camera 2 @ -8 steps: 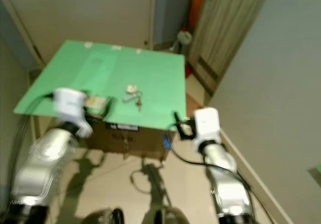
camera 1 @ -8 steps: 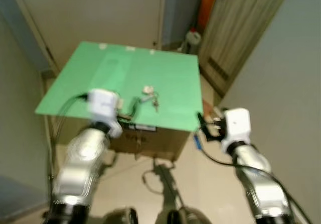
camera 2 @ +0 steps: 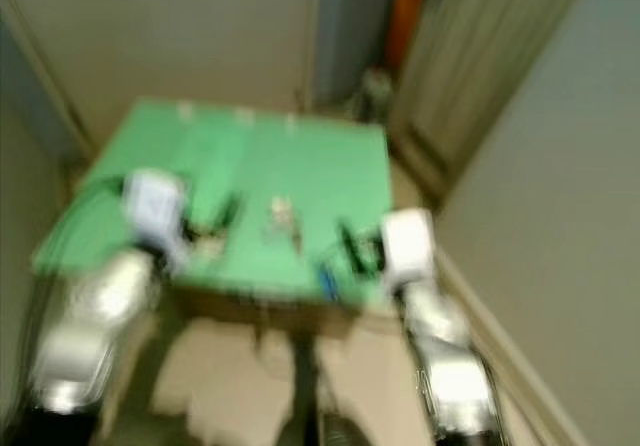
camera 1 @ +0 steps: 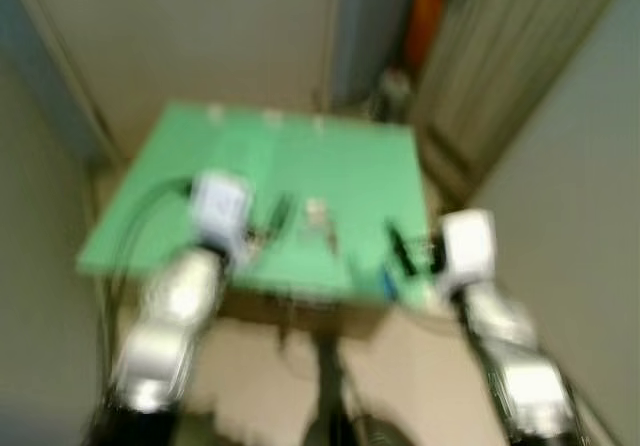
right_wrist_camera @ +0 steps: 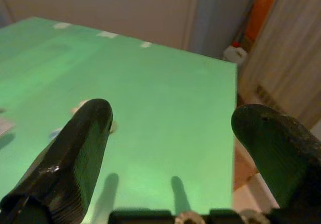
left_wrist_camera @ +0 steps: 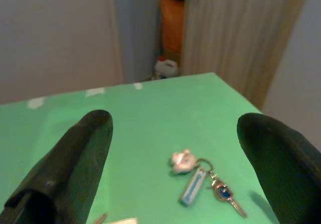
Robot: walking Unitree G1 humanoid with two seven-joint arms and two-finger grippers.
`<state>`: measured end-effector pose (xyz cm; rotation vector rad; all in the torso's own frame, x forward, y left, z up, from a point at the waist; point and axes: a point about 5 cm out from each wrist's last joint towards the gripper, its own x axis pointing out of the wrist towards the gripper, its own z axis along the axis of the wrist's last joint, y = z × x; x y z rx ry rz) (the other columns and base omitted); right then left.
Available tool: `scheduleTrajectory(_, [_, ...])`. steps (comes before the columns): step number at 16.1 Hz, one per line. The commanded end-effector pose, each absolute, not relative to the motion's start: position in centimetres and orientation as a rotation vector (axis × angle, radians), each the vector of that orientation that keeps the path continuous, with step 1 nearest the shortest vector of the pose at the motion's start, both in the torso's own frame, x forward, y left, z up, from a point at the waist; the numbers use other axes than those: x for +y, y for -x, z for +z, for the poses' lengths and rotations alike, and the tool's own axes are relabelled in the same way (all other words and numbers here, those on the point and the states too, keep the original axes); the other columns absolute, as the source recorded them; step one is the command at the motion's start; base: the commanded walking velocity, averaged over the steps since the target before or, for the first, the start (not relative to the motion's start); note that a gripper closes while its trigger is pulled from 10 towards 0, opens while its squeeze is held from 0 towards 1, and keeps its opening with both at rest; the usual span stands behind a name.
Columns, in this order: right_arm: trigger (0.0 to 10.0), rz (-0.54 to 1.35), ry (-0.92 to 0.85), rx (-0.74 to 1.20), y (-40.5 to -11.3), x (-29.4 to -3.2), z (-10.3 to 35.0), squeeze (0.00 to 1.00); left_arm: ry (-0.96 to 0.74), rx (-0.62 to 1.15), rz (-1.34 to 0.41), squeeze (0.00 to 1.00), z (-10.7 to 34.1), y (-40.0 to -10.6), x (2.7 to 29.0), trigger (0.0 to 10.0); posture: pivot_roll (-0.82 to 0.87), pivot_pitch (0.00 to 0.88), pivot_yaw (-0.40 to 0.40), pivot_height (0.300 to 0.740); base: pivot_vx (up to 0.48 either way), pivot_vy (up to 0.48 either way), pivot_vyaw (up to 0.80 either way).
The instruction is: Hang keys on a hook
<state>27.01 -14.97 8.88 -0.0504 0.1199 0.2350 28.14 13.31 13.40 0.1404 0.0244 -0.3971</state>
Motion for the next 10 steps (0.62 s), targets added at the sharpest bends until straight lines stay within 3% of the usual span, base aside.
scheduleTrajectory(1, [10.0, 0.254, 0.039, 0.099, -27.15, -14.35, 9.27, 0.0, -0.179, 0.028, -0.382, 0.0, 13.62, -28.26, 13.98, 10.0, -0.06, 0.144, -0.066, 0.74, 0.48, 0.0, 0.0])
scheduleTrajectory(2, [10.0, 0.258, 0.041, 0.096, -27.14, -14.28, 9.3, 0.0, -0.2, 0.029, -0.378, 0.0, 13.67, -28.35, 14.01, 10.0, -0.06, 0.145, -0.065, 0.74, 0.469, 0.0, 0.0])
scheduleTrajectory(10, [10.0, 0.283, 0.06, 0.084, -27.82, -13.65, 9.65, 0.0, -0.195, 0.018, -0.375, 0.0, 13.97, -28.35, 13.9, 10.0, -0.06, 0.167, -0.061, 0.74, 0.0, 0.0, 0.0])
